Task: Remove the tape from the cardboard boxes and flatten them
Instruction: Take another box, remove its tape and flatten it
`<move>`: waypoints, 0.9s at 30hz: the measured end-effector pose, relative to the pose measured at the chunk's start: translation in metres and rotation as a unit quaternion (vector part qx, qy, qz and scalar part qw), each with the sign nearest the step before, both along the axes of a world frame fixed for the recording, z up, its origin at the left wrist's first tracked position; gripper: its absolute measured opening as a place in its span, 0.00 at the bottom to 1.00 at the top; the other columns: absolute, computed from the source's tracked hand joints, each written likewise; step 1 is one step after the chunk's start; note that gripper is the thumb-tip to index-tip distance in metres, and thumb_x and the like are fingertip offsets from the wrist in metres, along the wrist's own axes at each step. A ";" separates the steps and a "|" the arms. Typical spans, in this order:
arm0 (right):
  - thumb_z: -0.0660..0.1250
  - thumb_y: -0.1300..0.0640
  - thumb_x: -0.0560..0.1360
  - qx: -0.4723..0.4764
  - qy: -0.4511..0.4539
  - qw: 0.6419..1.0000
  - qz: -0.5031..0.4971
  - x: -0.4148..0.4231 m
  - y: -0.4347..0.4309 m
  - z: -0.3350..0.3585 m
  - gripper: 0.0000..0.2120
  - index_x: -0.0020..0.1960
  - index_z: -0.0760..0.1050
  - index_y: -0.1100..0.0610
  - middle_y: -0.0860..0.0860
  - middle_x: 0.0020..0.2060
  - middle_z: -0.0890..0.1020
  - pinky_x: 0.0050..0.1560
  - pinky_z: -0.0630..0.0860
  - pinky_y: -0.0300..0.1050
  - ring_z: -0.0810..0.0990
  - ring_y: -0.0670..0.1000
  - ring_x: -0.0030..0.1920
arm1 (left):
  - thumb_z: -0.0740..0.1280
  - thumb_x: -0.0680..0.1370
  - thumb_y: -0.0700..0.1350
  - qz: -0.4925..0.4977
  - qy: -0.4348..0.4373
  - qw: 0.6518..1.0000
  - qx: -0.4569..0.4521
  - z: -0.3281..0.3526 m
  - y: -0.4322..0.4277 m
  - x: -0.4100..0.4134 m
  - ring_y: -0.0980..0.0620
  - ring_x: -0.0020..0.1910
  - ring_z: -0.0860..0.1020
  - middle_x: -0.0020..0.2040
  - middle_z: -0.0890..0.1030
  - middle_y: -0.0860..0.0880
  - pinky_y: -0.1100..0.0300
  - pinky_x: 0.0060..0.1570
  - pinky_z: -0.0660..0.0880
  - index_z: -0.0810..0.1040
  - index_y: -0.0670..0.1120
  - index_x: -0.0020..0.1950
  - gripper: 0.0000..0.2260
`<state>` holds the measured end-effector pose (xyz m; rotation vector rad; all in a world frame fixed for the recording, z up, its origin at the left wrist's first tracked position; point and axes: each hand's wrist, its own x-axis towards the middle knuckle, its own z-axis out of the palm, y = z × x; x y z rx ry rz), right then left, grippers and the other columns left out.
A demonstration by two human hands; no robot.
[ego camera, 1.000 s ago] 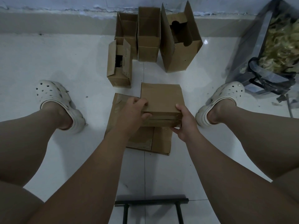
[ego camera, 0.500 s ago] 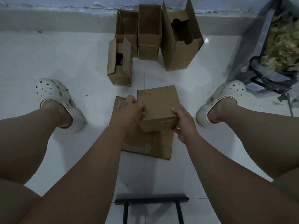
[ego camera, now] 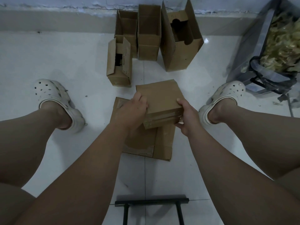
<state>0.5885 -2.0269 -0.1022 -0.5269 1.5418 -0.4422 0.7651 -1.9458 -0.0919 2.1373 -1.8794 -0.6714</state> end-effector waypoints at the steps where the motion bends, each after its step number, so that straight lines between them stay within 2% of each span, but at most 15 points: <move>1: 0.72 0.46 0.70 0.002 0.001 1.000 -0.005 0.002 -0.003 0.002 0.08 0.46 0.78 0.47 0.47 0.48 0.80 0.45 0.78 0.49 0.78 0.50 0.50 | 0.52 0.80 0.38 0.018 0.016 1.000 -0.013 0.003 -0.001 -0.001 0.52 0.31 0.67 0.47 0.65 0.47 0.63 0.27 0.59 0.64 0.46 0.43 0.07; 4: 0.72 0.46 0.70 0.011 -0.004 1.000 -0.021 0.007 -0.010 0.007 0.10 0.46 0.76 0.50 0.48 0.46 0.80 0.40 0.77 0.47 0.78 0.50 0.48 | 0.53 0.77 0.32 0.076 0.066 0.994 -0.043 0.013 -0.005 -0.004 0.56 0.31 0.63 0.46 0.64 0.50 0.66 0.28 0.60 0.64 0.45 0.43 0.09; 7: 0.72 0.45 0.69 0.011 -0.002 0.999 -0.036 0.008 -0.017 0.011 0.13 0.47 0.75 0.51 0.50 0.48 0.80 0.45 0.79 0.50 0.79 0.52 0.50 | 0.54 0.79 0.33 0.096 0.099 0.987 -0.079 0.021 -0.011 -0.005 0.53 0.35 0.66 0.46 0.66 0.50 0.70 0.34 0.63 0.66 0.45 0.44 0.09; 9: 0.72 0.45 0.69 0.004 -0.005 0.999 -0.040 0.007 -0.020 0.014 0.13 0.47 0.75 0.51 0.50 0.50 0.80 0.46 0.79 0.51 0.79 0.52 0.51 | 0.58 0.80 0.38 0.101 0.126 0.984 -0.075 0.026 -0.015 -0.003 0.55 0.41 0.68 0.48 0.68 0.53 0.69 0.38 0.64 0.72 0.46 0.51 0.05; 11: 0.72 0.45 0.69 -0.001 -0.008 0.999 -0.043 0.006 -0.022 0.015 0.13 0.47 0.75 0.51 0.50 0.50 0.80 0.45 0.79 0.50 0.79 0.52 0.51 | 0.61 0.80 0.43 0.082 0.125 0.987 -0.057 0.029 -0.019 0.004 0.58 0.47 0.69 0.51 0.70 0.53 0.69 0.44 0.64 0.74 0.47 0.65 0.13; 12: 0.72 0.45 0.69 0.001 -0.009 0.999 -0.045 0.005 -0.022 0.016 0.13 0.47 0.75 0.51 0.50 0.50 0.80 0.45 0.78 0.50 0.78 0.52 0.52 | 0.62 0.80 0.44 0.068 0.112 0.990 -0.049 0.029 -0.020 0.007 0.56 0.49 0.71 0.53 0.72 0.52 0.67 0.46 0.64 0.74 0.47 0.66 0.15; 15: 0.73 0.45 0.68 0.009 -0.009 0.999 -0.050 0.005 -0.020 0.016 0.14 0.48 0.75 0.51 0.51 0.52 0.80 0.44 0.78 0.51 0.78 0.53 0.52 | 0.64 0.79 0.44 0.062 0.080 0.992 -0.070 0.030 -0.023 0.011 0.52 0.50 0.74 0.54 0.75 0.47 0.64 0.48 0.68 0.82 0.44 0.57 0.10; 18: 0.72 0.45 0.69 0.011 -0.008 0.999 -0.051 0.005 -0.019 0.017 0.14 0.47 0.74 0.51 0.50 0.51 0.79 0.41 0.77 0.50 0.78 0.52 0.52 | 0.64 0.78 0.40 0.068 0.074 0.988 -0.120 0.030 -0.023 0.005 0.62 0.43 0.69 0.50 0.76 0.46 0.75 0.44 0.65 0.82 0.41 0.51 0.08; 21: 0.72 0.45 0.70 -0.001 -0.002 0.999 -0.046 0.007 -0.019 0.019 0.11 0.45 0.74 0.51 0.49 0.47 0.79 0.38 0.76 0.48 0.78 0.51 0.48 | 0.61 0.80 0.41 0.110 0.081 0.983 -0.119 0.028 -0.022 0.000 0.62 0.43 0.68 0.47 0.74 0.50 0.71 0.44 0.65 0.80 0.42 0.49 0.09; 23: 0.71 0.45 0.71 -0.016 0.013 0.999 -0.049 0.010 -0.021 0.020 0.10 0.42 0.74 0.51 0.48 0.43 0.79 0.43 0.79 0.51 0.78 0.50 0.45 | 0.58 0.81 0.41 0.107 0.053 0.984 -0.133 0.027 -0.020 -0.004 0.55 0.45 0.70 0.47 0.74 0.48 0.64 0.43 0.65 0.78 0.40 0.48 0.10; 25: 0.68 0.45 0.71 -0.029 0.035 0.998 -0.054 0.014 -0.023 0.021 0.11 0.40 0.74 0.52 0.48 0.42 0.78 0.53 0.77 0.55 0.77 0.51 0.46 | 0.56 0.81 0.39 0.106 0.027 0.983 -0.145 0.028 -0.017 -0.009 0.51 0.42 0.70 0.47 0.74 0.44 0.61 0.40 0.64 0.76 0.39 0.47 0.10; 27: 0.65 0.45 0.72 -0.039 0.057 0.996 -0.057 0.016 -0.025 0.022 0.11 0.39 0.73 0.52 0.49 0.41 0.76 0.54 0.76 0.53 0.75 0.52 0.47 | 0.56 0.81 0.39 0.117 0.023 0.982 -0.143 0.029 -0.014 -0.013 0.51 0.40 0.70 0.46 0.75 0.43 0.61 0.39 0.63 0.75 0.39 0.47 0.09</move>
